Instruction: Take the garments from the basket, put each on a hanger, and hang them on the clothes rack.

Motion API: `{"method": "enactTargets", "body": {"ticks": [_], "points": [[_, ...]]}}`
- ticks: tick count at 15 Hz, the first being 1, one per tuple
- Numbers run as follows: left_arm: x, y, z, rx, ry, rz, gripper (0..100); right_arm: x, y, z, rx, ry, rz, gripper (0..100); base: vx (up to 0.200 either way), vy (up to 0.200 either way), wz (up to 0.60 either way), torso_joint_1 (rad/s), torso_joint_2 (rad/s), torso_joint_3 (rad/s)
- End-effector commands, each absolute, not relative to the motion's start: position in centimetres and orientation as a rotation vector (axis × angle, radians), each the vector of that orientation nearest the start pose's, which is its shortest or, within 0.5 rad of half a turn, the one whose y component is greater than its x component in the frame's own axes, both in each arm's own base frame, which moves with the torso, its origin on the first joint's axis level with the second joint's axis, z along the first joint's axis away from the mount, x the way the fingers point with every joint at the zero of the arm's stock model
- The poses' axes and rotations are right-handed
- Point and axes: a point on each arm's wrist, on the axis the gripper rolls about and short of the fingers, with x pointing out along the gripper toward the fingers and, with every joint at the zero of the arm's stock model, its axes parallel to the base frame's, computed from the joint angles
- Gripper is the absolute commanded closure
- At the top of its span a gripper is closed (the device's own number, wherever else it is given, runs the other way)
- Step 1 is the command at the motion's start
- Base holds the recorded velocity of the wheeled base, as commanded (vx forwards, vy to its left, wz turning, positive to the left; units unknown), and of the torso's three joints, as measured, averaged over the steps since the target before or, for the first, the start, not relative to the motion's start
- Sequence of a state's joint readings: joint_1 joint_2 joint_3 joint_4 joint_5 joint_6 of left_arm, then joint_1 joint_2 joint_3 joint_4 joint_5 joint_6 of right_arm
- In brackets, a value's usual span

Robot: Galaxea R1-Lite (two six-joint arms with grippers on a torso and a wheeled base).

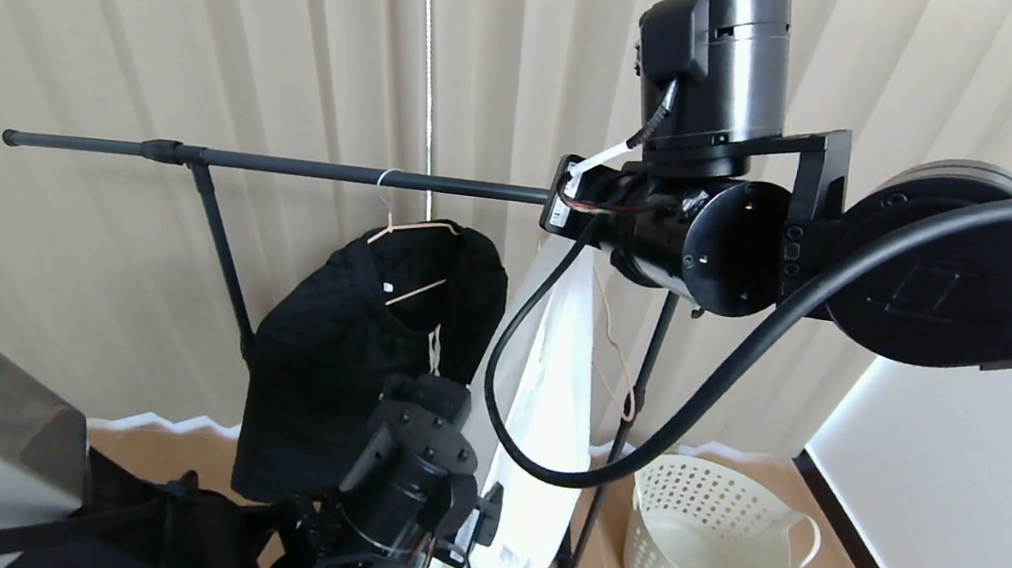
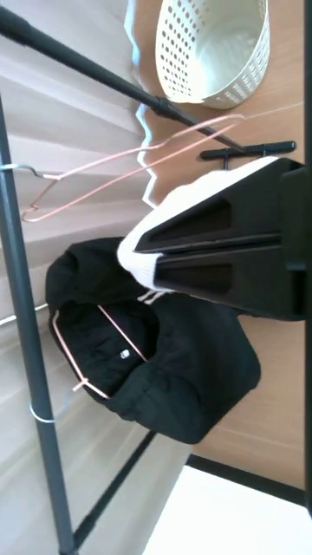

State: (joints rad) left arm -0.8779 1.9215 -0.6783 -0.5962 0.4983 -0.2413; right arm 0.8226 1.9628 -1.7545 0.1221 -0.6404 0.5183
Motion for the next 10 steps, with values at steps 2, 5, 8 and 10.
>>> {"method": "enactTargets", "body": {"ticks": [2, 5, 8, 10], "points": [[19.4, -23.1, 8.7, 0.178, 0.525, -0.322, 0, 28.8, 26.9, 28.2, 0.299, 0.279, 0.072, 100, 0.0, 0.0, 0.0, 0.0, 0.0, 0.0], [19.5, -22.5, 11.1, 0.126, 0.462, -0.321, 100, 29.9, 24.8, 28.2, 0.288, 0.26, -0.039, 100, 0.0, 0.0, 0.0, 0.0, 0.0, 0.0], [21.8, -20.8, 14.0, 0.079, 0.379, -0.258, 100, 29.3, 22.0, 29.0, 0.262, 0.248, -0.09, 100, 0.0, 0.0, 0.0, 0.0, 0.0, 0.0], [25.2, -19.3, 16.3, 0.047, 0.317, -0.233, 100, 27.9, 20.3, 28.9, 0.178, 0.269, -0.097, 100, 0.0, 0.0, 0.0, 0.0, 0.0, 0.0]]}}
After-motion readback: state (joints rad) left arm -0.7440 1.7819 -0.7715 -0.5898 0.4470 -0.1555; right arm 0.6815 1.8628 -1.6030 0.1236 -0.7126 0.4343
